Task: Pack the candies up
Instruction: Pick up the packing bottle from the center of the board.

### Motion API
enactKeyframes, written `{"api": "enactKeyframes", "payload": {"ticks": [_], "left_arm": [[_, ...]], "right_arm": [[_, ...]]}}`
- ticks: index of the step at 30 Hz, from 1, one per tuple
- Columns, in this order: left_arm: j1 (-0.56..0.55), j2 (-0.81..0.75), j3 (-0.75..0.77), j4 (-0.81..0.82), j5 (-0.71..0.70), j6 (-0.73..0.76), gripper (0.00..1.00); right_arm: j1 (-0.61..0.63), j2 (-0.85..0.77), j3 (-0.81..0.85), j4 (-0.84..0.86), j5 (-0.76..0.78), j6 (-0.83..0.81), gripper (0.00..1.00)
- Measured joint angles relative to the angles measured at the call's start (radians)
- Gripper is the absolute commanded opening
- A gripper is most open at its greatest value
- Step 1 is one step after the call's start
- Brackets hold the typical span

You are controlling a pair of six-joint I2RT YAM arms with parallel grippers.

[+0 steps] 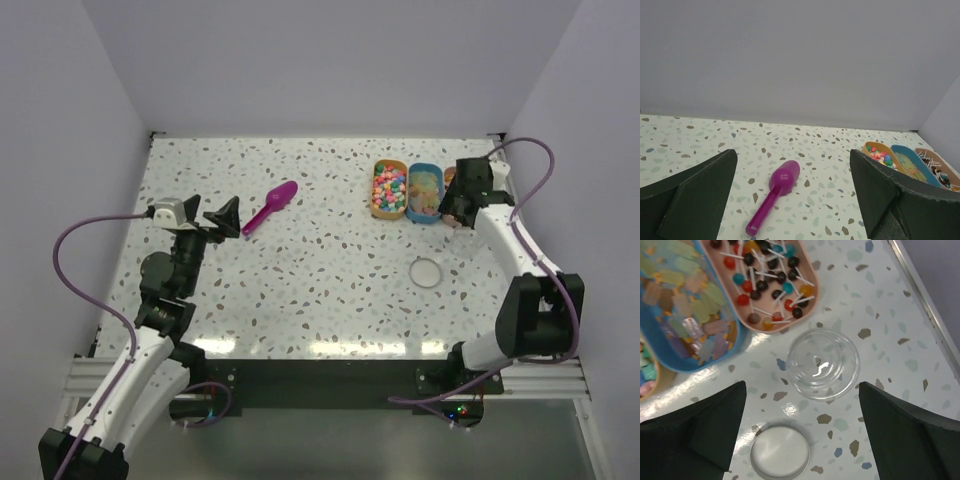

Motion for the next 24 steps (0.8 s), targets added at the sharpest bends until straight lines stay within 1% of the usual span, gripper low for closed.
{"api": "enactKeyframes", "payload": {"ticks": [1, 2, 4, 6, 7, 9, 10, 12, 15, 16, 18, 19, 21, 22, 23, 24], "left_arm": [[-0.001, -0.003, 0.0, 0.0, 0.0, 0.002, 1.0], [-0.002, -0.006, 0.0, 0.0, 0.0, 0.005, 1.0], [-0.006, -0.013, 0.0, 0.001, 0.0, 0.008, 1.0], [-0.009, -0.018, 0.0, 0.001, 0.0, 0.014, 1.0], [-0.011, -0.019, 0.0, 0.001, 0.0, 0.017, 1.0], [-0.013, -0.022, 0.0, 0.001, 0.0, 0.021, 1.0], [-0.014, -0.023, 0.0, 0.001, 0.0, 0.022, 1.0], [-0.014, -0.023, 0.0, 0.001, 0.0, 0.022, 1.0], [-0.014, -0.023, 0.0, 0.001, 0.0, 0.022, 1.0], [-0.014, -0.023, 0.0, 0.001, 0.0, 0.022, 1.0], [-0.014, -0.023, 0.0, 0.001, 0.0, 0.022, 1.0], [-0.015, -0.023, 0.0, 0.001, 0.0, 0.022, 1.0], [-0.016, -0.023, 0.0, 0.001, 0.0, 0.022, 1.0], [-0.017, -0.023, 0.0, 0.001, 0.001, 0.022, 1.0], [-0.018, -0.023, 0.0, 0.001, 0.001, 0.022, 1.0], [-0.018, -0.023, 0.0, 0.001, 0.002, 0.022, 1.0]], "right_arm": [[-0.031, 0.026, 0.0, -0.014, -0.011, 0.018, 0.92], [-0.069, 0.047, -0.001, -0.024, -0.024, 0.034, 0.85], [-0.138, 0.076, -0.002, -0.029, -0.048, 0.058, 0.79], [-0.188, 0.09, -0.008, -0.021, -0.065, 0.072, 0.75], [-0.207, 0.097, -0.012, -0.016, -0.079, 0.076, 0.7], [-0.23, 0.119, -0.016, -0.007, -0.11, 0.083, 0.66], [-0.236, 0.13, -0.017, -0.002, -0.121, 0.085, 0.62], [-0.249, 0.162, -0.026, 0.019, -0.146, 0.088, 0.58], [-0.267, 0.205, -0.047, 0.043, -0.171, 0.087, 0.48], [-0.272, 0.22, -0.051, 0.048, -0.177, 0.086, 0.43], [-0.279, 0.243, -0.054, 0.05, -0.189, 0.079, 0.36], [-0.282, 0.252, -0.055, 0.051, -0.192, 0.076, 0.29], [-0.283, 0.255, -0.056, 0.049, -0.192, 0.061, 0.2], [-0.283, 0.253, -0.056, 0.05, -0.191, 0.051, 0.07], [-0.283, 0.247, -0.056, 0.05, -0.19, 0.037, 0.02], [-0.283, 0.24, -0.056, 0.044, -0.192, 0.026, 0.0]]}}
